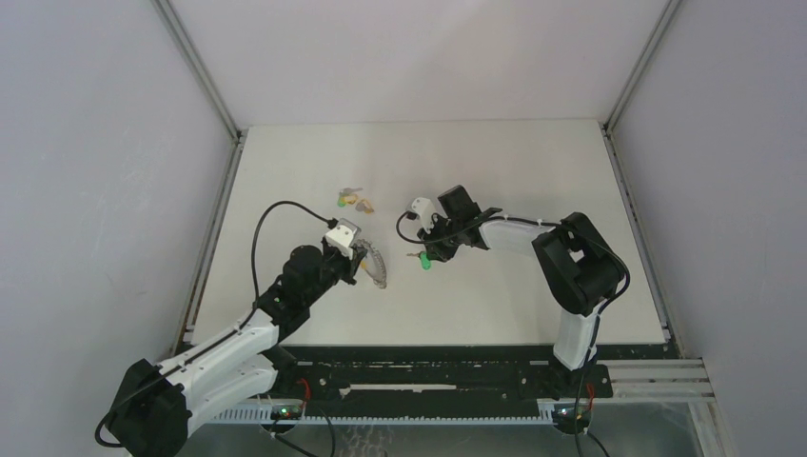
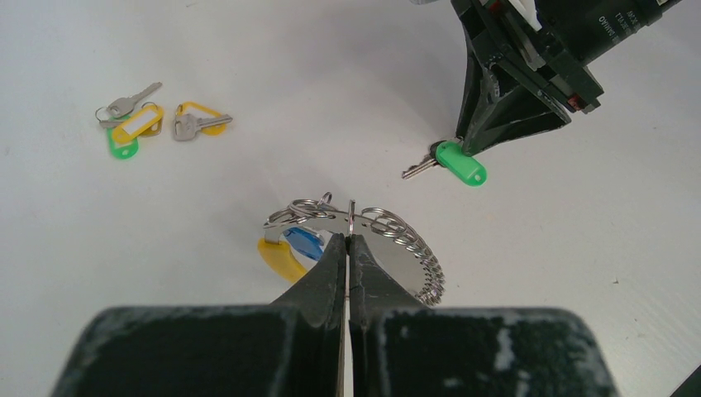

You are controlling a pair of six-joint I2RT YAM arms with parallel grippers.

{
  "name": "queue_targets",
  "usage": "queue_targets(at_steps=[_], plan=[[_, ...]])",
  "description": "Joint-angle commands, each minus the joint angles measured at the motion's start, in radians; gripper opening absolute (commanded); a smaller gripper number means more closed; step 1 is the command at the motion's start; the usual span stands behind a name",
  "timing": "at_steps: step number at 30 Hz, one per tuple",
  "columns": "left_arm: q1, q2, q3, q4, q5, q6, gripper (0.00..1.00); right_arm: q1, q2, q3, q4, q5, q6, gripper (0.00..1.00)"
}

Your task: Put the keys on the keyring

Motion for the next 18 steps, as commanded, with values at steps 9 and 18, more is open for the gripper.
queue_targets(at_steps=[9,18], plan=[[0.004,-0.020,0.034,0.041,0.007,-0.007,0.00,-0.024,-0.033,0.037,0.052,-0.050,-0.010,0.21],[0.004,-0.013,0.036,0.041,0.015,-0.007,0.00,-0.030,-0.006,0.037,0.084,-0.072,-0.015,0.20]])
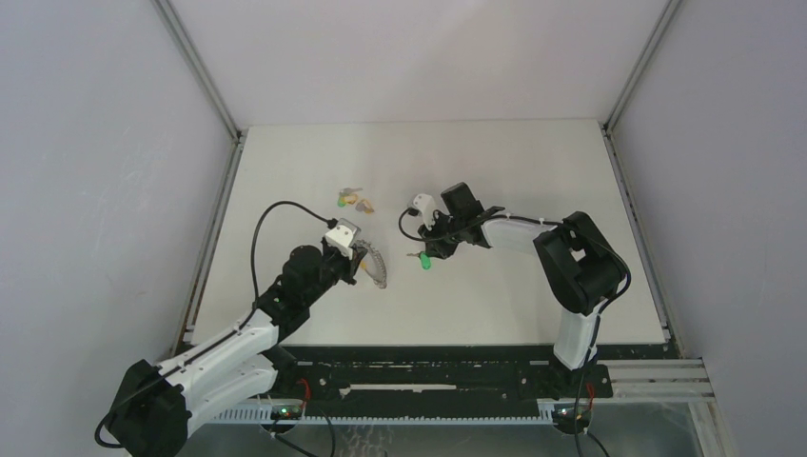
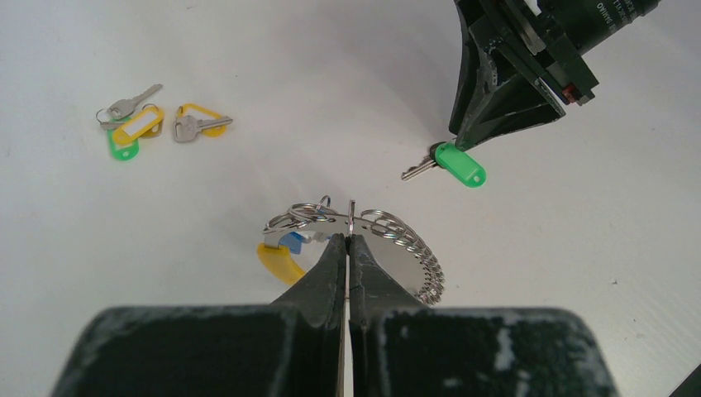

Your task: Put the keys on the keyring

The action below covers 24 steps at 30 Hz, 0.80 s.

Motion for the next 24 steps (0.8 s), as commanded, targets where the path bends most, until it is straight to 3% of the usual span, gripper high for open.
queue_targets(at_steps=[1,13,19,24], plan=[[0.004,-0.009,0.035,0.041,0.016,-0.007,0.00,-0.011,-0.006,0.037,0.054,-0.036,-0.016,0.20],[0.004,-0.016,0.035,0.038,0.022,-0.005,0.00,-0.013,0.017,0.037,0.033,-0.066,-0.019,0.13],[0.003,-0.015,0.035,0.038,0.026,-0.004,0.00,-0.012,0.004,0.038,0.021,-0.062,-0.016,0.04],[0.003,-0.026,0.038,0.028,0.023,-0.002,0.00,0.008,-0.038,0.074,-0.096,-0.012,0.004,0.00]])
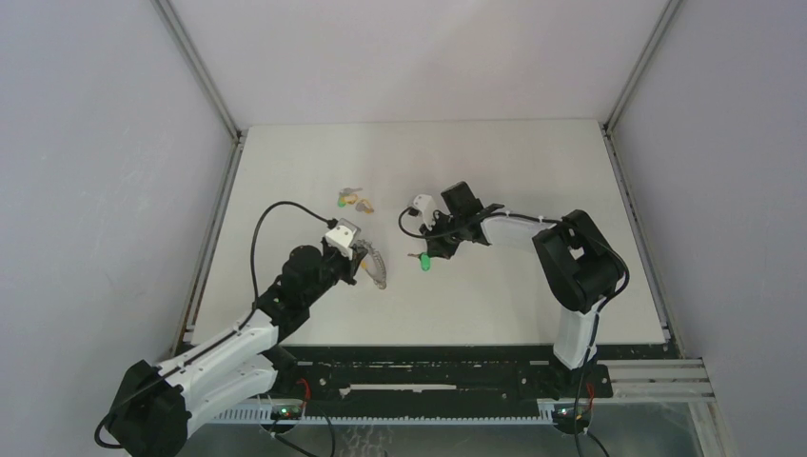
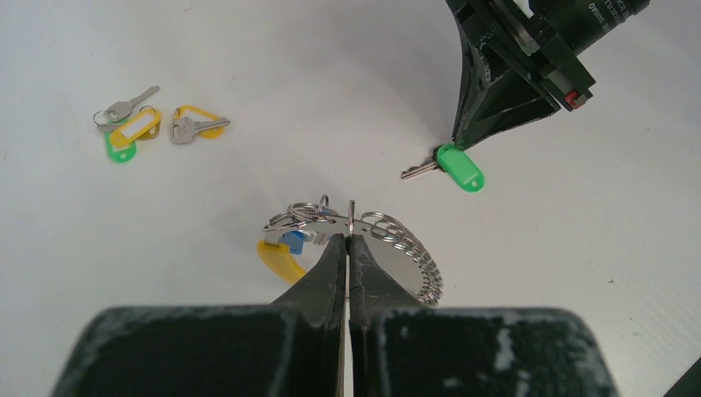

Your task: Put the keys on the keyring

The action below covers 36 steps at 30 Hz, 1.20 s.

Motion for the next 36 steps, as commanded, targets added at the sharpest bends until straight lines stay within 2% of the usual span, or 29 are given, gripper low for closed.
queue_targets(at_steps=[1,9,15,21,25,36], plan=[[0.004,-0.029,0.038,0.027,0.015,-0.003,0.00,0.021,-0.066,0.064,-0.090,0.038,0.020,0.00],[0.003,-0.076,0.030,0.015,0.002,-0.010,0.00,0.100,-0.164,0.087,-0.296,0.203,0.104,0.00],[0.003,-0.112,0.025,0.015,0.000,-0.026,0.00,0.182,-0.257,0.090,-0.529,0.333,0.201,0.00],[0.003,-0.145,0.013,0.022,-0.004,-0.044,0.00,0.242,-0.269,0.125,-0.725,0.435,0.274,0.00],[0.003,-0.158,0.008,0.017,-0.023,-0.047,0.00,0.238,-0.202,0.138,-0.734,0.446,0.269,0.00],[0.004,-0.161,0.008,0.008,-0.069,-0.049,0.00,0.216,0.042,0.363,-0.674,0.396,0.196,0.00]])
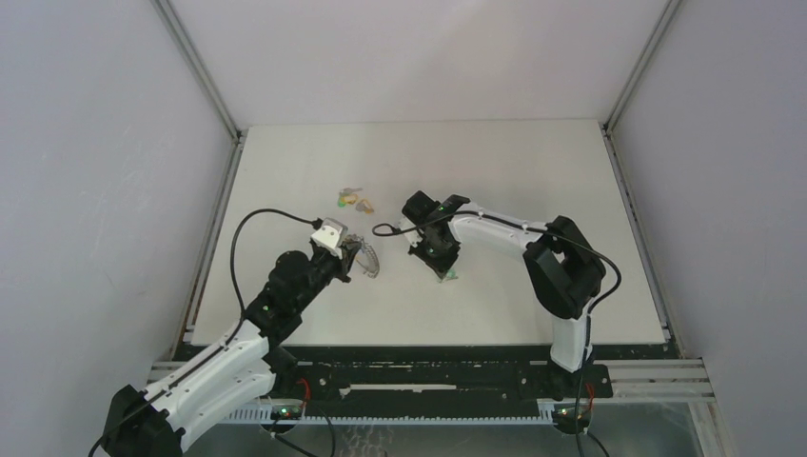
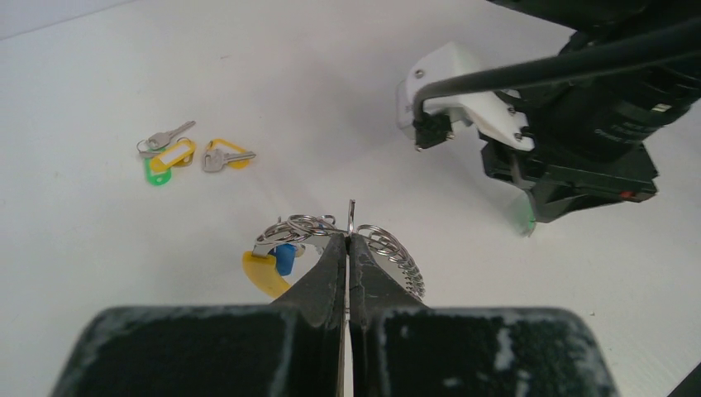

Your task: Put the keys on the keyring

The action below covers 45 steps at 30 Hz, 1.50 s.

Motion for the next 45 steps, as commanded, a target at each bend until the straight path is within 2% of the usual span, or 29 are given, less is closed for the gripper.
queue_targets(at_steps=[1,12,24,33,45], plan=[[0.004,-0.019,0.008,0.037,-0.026,-0.019,0.00,-0.008,0.054,0.110,0.033,-0.020,-0.029,0.00],[0.003,-0.013,0.008,0.036,-0.033,-0.018,0.00,-0.018,0.159,0.175,0.096,-0.042,-0.041,0.00],[0.003,-0.019,0.004,0.038,-0.032,-0.022,0.00,-0.004,0.077,0.141,0.151,-0.070,-0.045,0.15],[0.003,-0.030,-0.002,0.045,-0.033,-0.025,0.00,-0.003,-0.111,-0.073,0.381,-0.073,-0.054,0.31],[0.004,-0.038,-0.008,0.052,-0.040,-0.030,0.00,-0.022,-0.233,-0.367,0.748,-0.124,-0.039,0.29]])
